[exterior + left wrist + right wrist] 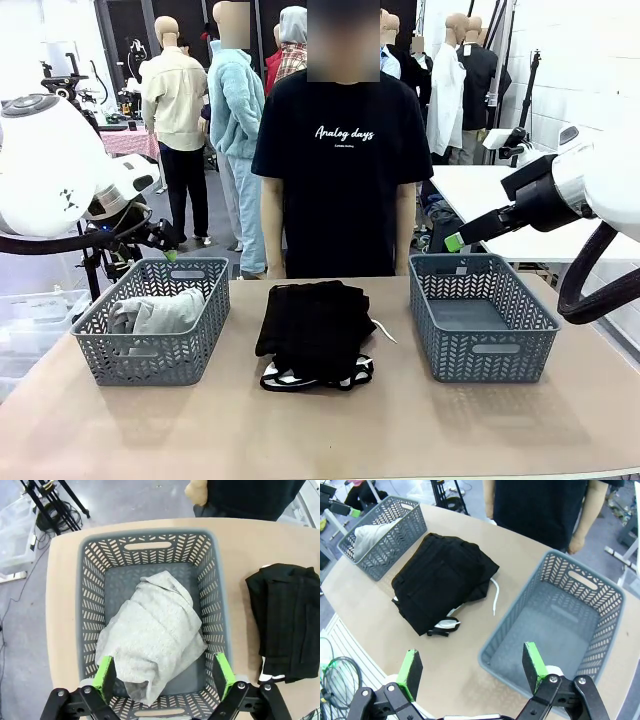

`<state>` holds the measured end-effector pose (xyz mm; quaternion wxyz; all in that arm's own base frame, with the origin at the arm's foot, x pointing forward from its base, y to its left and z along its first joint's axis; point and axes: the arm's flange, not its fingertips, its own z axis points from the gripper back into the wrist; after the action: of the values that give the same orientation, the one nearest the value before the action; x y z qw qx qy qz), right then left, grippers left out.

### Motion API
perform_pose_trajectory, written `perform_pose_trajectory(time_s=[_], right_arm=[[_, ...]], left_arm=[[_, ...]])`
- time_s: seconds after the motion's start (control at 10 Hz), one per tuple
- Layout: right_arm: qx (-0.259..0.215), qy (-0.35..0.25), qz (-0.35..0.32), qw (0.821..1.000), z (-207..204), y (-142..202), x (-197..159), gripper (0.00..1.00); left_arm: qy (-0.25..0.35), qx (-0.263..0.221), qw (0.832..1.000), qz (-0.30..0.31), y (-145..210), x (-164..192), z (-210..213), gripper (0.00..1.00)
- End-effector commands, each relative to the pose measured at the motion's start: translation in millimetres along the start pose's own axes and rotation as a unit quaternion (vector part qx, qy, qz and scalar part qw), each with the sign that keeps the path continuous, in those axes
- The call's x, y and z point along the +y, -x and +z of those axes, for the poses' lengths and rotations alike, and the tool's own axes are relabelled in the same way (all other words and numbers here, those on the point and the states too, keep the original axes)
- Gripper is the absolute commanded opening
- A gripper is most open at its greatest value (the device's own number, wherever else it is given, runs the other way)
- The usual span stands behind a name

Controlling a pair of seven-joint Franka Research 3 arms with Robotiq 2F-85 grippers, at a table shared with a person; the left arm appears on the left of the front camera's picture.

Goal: Sort the tops and bottoms.
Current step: Sort the clothes according to human instructions.

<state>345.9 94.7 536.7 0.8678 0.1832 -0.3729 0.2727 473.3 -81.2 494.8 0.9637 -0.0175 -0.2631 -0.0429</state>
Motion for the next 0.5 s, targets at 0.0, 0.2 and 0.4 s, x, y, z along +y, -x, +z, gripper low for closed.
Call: perform_pose_trajectory(time_s=[0.0,0.2,0.4], right_arm=[[-0.004,-0.011,-0.006,1.0,-2.3,-0.1,-0.4,1.0],[-0.004,-0.011,-0.006,1.0,-2.3,-0.1,-0.4,1.0],[-0.004,-0.011,-0.006,1.0,-2.3,-0.1,-0.4,1.0]], left_arm=[[-0.002,-0.001,1.0,-0.002,-1.2,1.6,-0.4,1.0],[-0.002,-0.001,1.0,-0.002,-1.2,1.6,-0.4,1.0],[-0.002,-0.001,1.0,-0.002,-1.2,1.6,-0.4,1.0]])
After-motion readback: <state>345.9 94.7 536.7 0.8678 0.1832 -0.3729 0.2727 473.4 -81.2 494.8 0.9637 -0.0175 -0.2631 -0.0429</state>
